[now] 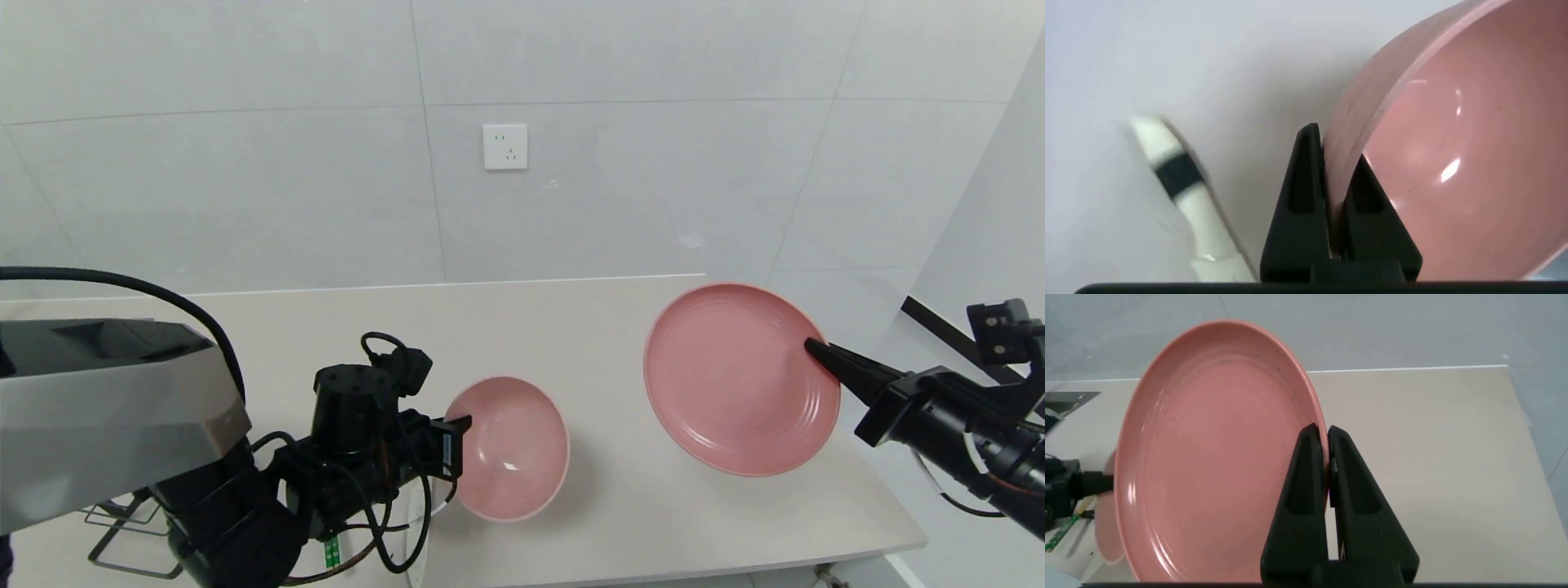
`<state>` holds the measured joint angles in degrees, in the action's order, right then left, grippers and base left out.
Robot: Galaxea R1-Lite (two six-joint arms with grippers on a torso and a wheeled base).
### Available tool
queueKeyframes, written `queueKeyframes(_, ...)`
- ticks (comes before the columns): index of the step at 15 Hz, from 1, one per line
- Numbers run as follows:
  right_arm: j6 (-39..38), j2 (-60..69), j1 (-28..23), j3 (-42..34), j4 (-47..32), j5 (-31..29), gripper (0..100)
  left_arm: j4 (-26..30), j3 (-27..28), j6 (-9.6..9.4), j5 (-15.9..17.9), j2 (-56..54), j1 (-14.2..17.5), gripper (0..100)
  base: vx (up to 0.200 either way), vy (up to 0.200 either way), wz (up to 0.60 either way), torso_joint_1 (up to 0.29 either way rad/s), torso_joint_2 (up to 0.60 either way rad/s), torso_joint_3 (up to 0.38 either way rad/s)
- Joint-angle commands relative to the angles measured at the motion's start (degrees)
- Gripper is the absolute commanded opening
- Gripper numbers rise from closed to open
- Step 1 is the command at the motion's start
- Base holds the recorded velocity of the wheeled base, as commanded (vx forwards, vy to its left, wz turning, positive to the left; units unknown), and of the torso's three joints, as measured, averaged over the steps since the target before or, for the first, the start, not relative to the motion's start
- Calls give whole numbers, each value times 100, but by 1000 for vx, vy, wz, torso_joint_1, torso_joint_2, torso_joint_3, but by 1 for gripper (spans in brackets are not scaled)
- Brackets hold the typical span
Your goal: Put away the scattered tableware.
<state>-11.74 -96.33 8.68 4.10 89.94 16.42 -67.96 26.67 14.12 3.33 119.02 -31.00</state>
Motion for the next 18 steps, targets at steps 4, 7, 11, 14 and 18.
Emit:
queueKeyframes(4, 5, 0, 2, 12, 6, -7, 0, -2010, -549, -383, 1, 60, 59, 0, 0, 0, 0, 0, 0, 0)
queueKeyframes(7, 5, 0, -7, 3, 6, -7, 0, -2204, -523, -770, 19, 324, 217, 0, 0, 0, 0, 0, 0, 0)
queueKeyframes(11, 190, 0, -24, -23, 6, -16, 0, -2204, -628, -726, -148, -784, 296, 0, 0, 0, 0, 0, 0, 0)
queueKeyframes(14, 348, 0, -33, 3, 6, -16, 0, -2204, -1419, -700, -280, -1961, 296, 0, 0, 0, 0, 0, 0, 0)
queueKeyframes(18, 321, 0, -7, 153, 6, -16, 0, -2204, -1929, -682, -350, -2840, 762, 0, 0, 0, 0, 0, 0, 0)
